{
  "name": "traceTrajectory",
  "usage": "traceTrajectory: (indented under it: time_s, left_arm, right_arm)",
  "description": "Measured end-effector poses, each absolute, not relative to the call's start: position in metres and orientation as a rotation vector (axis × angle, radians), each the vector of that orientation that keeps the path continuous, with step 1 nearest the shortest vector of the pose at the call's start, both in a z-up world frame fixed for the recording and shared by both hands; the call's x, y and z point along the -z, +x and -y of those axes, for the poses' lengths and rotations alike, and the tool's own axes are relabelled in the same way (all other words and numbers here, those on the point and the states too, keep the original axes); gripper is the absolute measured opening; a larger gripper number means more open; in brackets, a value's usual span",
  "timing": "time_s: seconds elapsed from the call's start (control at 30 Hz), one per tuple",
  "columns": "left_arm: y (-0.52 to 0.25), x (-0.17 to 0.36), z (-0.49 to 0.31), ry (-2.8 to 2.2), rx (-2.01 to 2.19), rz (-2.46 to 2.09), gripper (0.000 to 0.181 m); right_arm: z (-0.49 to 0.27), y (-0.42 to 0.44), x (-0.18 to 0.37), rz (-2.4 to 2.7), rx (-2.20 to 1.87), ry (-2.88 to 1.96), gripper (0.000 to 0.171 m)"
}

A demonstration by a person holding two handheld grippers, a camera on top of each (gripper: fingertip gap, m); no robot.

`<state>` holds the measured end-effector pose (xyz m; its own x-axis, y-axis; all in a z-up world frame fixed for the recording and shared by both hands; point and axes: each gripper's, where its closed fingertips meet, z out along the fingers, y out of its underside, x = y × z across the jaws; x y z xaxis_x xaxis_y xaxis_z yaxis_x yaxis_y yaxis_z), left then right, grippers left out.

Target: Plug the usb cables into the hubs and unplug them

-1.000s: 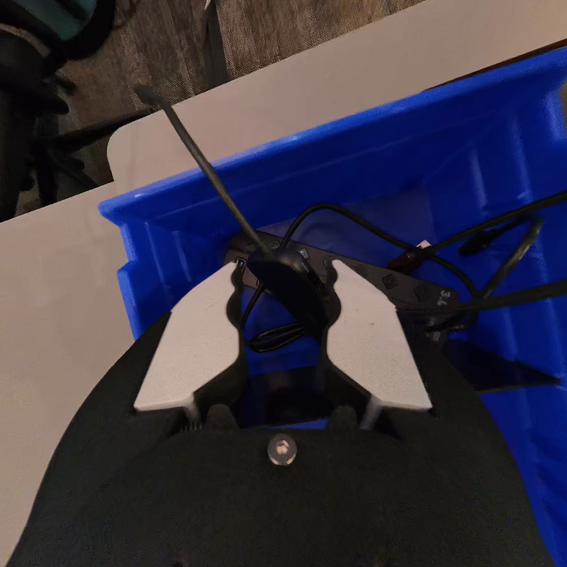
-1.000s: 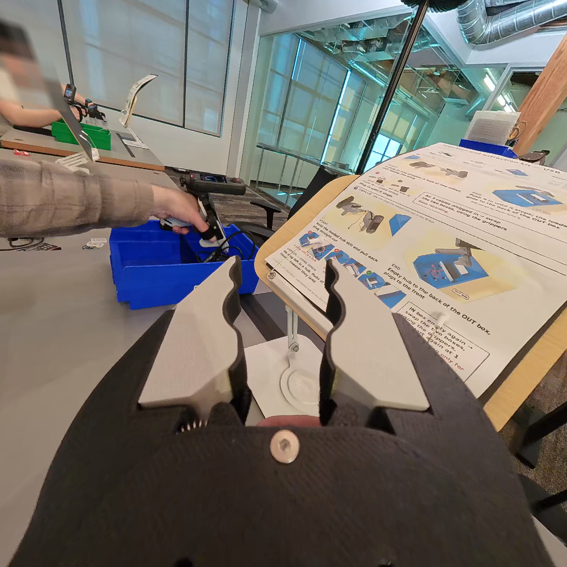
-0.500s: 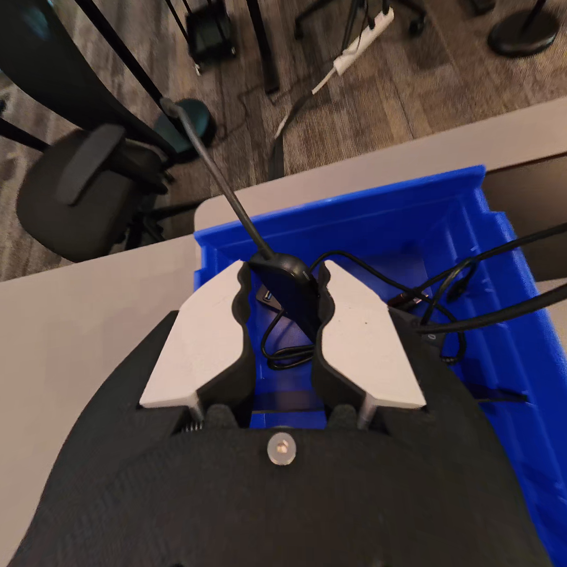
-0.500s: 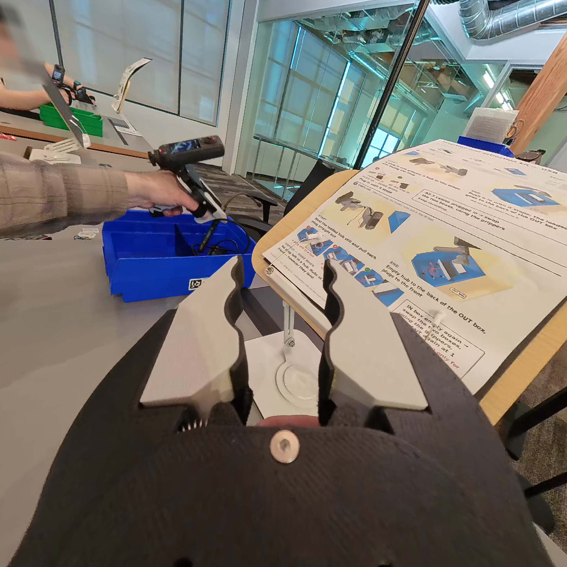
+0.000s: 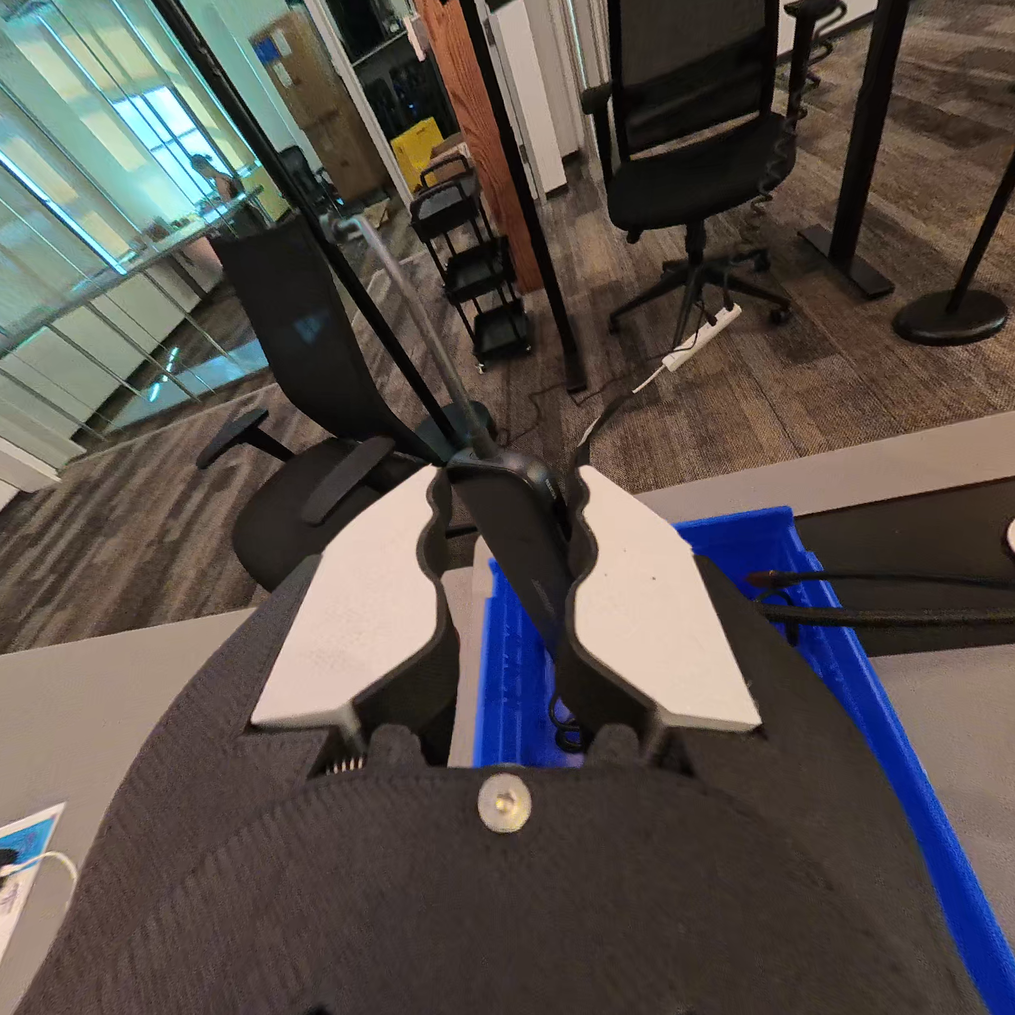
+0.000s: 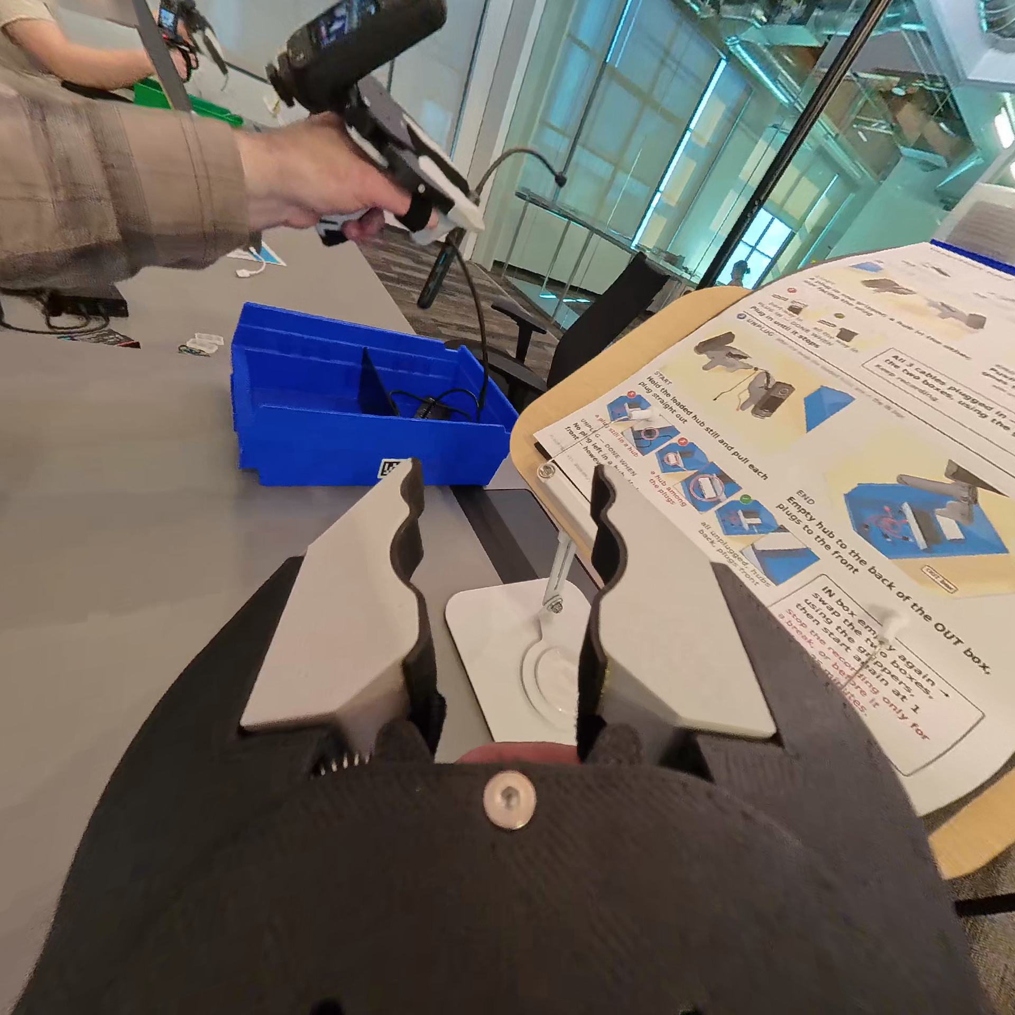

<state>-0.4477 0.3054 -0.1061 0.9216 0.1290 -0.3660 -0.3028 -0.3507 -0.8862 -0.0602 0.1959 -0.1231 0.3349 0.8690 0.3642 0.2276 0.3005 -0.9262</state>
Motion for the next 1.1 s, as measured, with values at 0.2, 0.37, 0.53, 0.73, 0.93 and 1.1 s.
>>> traceTrajectory:
  time_s: [0.2,0.37,0.53,0.73,0.93,1.1]
  left_arm:
    - [-0.44,0.041,-0.287,-1.772,-0.492,-0.15,0.041]
    - [-0.428,0.002,-0.27,-1.712,-0.534,-0.177,0.041]
    - [-0.386,-0.021,-0.248,-1.649,-0.517,-0.218,0.041]
    - [-0.305,-0.008,-0.222,-1.555,-0.429,-0.279,0.041]
    - [-0.223,0.028,-0.212,-1.537,-0.331,-0.372,0.041]
    - [-0.169,0.046,-0.215,-1.505,-0.347,-0.464,0.041]
  right_arm:
    - [-0.194,-0.06,0.12,1.183,-0.599,-1.211,0.06]
    - [-0.189,-0.059,0.112,1.177,-0.604,-1.192,0.06]
    - [-0.177,-0.067,0.097,1.153,-0.641,-1.16,0.061]
    - [-0.155,-0.089,0.082,1.129,-0.688,-1.118,0.055]
    - [-0.14,-0.109,0.084,1.156,-0.717,-1.146,0.054]
    - [-0.141,-0.118,0.093,1.137,-0.811,-1.248,0.052]
